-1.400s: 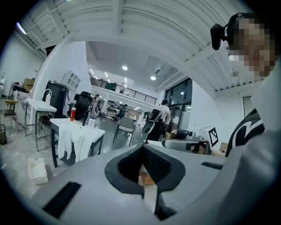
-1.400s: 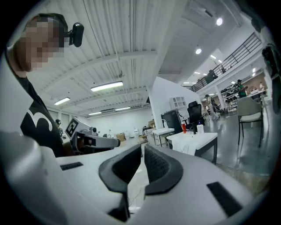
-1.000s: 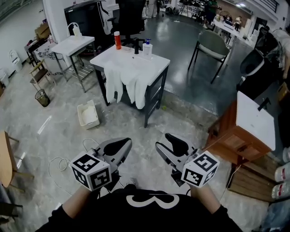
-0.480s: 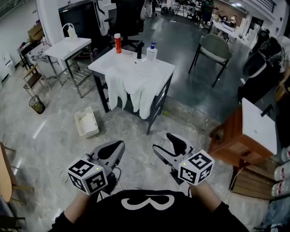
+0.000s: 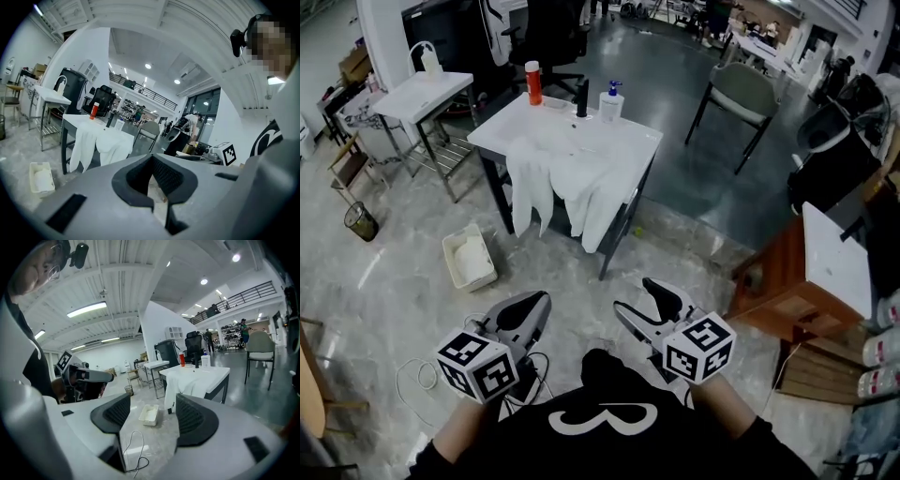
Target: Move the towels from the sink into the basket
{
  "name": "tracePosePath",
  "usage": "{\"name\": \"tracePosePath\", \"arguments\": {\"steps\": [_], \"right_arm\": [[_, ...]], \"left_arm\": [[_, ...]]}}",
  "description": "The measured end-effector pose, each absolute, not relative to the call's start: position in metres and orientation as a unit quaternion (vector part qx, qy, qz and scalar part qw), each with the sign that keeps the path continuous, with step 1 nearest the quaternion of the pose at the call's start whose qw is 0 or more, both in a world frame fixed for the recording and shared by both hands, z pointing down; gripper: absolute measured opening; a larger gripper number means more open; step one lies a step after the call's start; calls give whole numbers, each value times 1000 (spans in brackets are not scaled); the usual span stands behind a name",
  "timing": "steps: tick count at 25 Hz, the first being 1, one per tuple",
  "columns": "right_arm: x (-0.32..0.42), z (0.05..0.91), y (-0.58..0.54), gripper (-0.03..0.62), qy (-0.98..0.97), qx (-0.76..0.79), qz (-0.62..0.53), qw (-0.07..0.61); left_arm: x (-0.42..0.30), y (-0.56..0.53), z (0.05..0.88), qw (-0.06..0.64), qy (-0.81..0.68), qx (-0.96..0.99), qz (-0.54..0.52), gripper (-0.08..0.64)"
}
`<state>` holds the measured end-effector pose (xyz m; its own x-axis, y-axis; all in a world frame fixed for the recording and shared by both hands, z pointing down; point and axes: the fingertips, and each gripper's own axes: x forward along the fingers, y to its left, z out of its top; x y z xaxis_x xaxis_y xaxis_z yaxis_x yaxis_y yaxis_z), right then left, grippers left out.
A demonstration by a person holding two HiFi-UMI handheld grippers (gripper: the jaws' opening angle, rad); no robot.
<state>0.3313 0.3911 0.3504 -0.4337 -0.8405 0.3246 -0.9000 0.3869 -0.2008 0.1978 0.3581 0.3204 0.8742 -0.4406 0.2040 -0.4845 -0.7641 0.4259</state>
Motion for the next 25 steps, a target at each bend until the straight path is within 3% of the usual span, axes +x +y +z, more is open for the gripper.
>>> {"name": "tracePosePath", "arguments": {"steps": [25], "right_arm": [[426, 406, 72, 282, -814, 529, 204, 125]], "left_arm": [[277, 59, 369, 263, -265, 924, 88, 5]]}}
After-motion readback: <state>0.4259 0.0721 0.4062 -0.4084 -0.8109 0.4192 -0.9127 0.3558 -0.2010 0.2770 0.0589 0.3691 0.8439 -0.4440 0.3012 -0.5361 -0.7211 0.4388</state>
